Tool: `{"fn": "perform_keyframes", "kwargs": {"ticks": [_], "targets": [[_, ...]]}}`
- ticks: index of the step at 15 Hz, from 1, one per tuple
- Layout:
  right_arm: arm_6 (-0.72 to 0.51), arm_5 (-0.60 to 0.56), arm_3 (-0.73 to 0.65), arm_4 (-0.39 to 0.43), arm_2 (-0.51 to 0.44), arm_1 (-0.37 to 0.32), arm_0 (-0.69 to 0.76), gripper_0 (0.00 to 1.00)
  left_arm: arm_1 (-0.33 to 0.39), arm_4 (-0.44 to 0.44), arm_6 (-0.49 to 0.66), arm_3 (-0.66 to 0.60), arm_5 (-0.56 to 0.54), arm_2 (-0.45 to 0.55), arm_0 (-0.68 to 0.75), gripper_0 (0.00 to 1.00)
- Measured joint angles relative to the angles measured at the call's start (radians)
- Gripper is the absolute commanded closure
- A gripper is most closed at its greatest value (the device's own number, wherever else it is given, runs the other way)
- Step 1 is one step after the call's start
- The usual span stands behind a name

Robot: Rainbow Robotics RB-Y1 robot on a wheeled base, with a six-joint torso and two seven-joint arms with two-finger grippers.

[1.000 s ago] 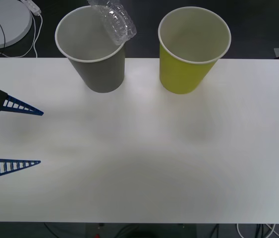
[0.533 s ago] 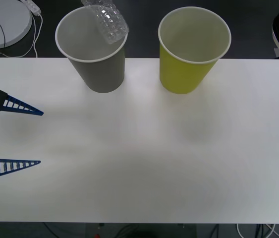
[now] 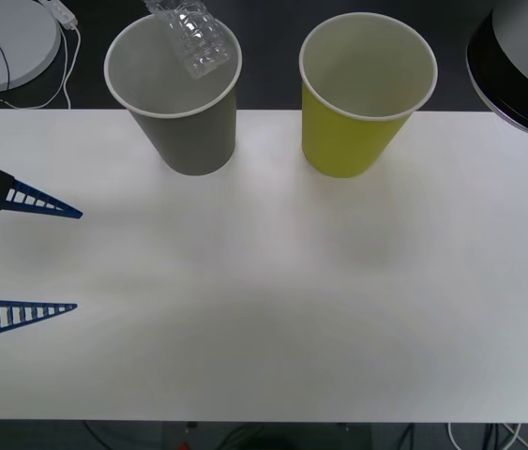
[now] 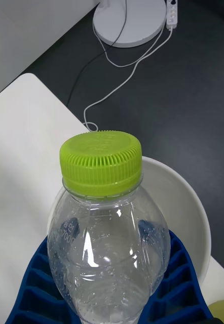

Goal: Put the can into the green bin and the plastic bottle into the gray bin

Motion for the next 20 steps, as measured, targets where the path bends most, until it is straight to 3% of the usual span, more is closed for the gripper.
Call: {"fn": "perform_keyframes", "kwargs": {"ticks": [10,19,20], "targets": [[0.000,0.003,0.106,-0.004,0.043,0.087,-0.054,1.00,0.000,0.000,0.000,0.000,0.000,0.000,0.000,0.00],[0.001,0.004,0.113,-0.010,0.071,0.090,-0.058,1.00,0.000,0.000,0.000,0.000,0.000,0.000,0.000,0.00],[0.002,0.004,0.116,-0.007,0.071,0.090,-0.058,0.82,0.000,0.000,0.000,0.000,0.000,0.000,0.000,0.00]]}}
